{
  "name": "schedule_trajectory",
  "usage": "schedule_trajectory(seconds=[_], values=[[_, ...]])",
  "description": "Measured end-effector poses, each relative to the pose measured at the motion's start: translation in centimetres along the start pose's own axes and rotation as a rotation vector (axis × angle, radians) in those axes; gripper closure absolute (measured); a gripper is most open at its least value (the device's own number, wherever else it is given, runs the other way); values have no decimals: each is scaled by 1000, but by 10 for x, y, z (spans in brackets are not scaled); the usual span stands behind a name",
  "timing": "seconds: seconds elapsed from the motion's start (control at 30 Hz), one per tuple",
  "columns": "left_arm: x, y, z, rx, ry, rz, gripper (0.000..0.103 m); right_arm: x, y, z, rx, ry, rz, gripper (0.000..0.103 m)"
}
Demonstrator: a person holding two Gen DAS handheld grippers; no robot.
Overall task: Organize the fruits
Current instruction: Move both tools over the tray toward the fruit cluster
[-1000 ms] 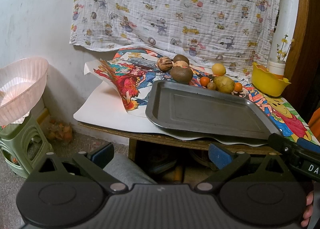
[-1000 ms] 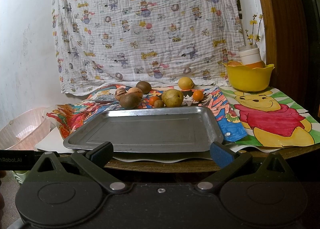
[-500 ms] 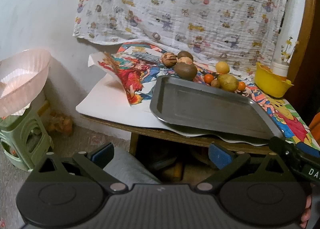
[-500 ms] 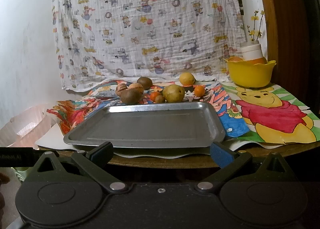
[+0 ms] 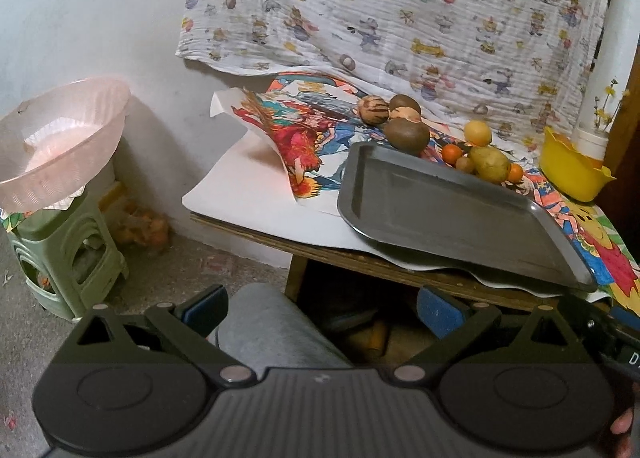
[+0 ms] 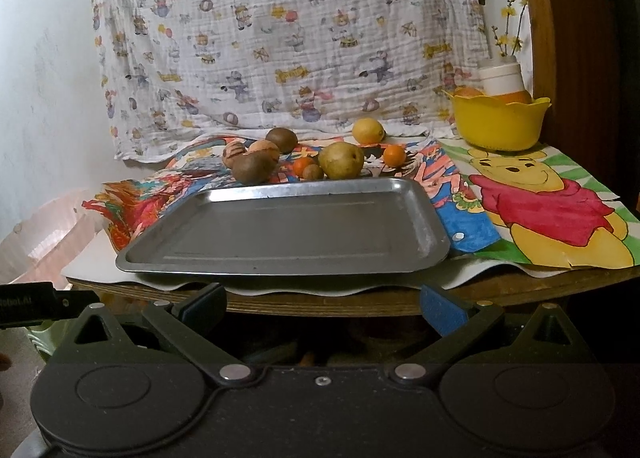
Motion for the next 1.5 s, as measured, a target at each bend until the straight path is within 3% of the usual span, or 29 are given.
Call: schedule_trajectory(seconds=[0.37,1.07,1.27,1.5], values=[[9,8,-15,15,-8,31,1,5,-2,-6,-23,-5,4,0],[15,-3,-61,57,74,40,1,19,-16,-26,-65,6,-13,0],[28,-1,-81,118,56,53,1,29,-24,-39,-156,39,-25,0],[51,-8,-110,140,29,117,1,48,-31,-76,-277,127,-114,0]])
Point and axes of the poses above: each gripper's, at about its wrist camera, not at the fingertips, and x roughly the way its jaws point, y to its right, z to its underside, the point moved 5 cm from there along x, roughly the way its jaws point, and after that the axes turned 2 degrees about x, right-handed, at the moved point
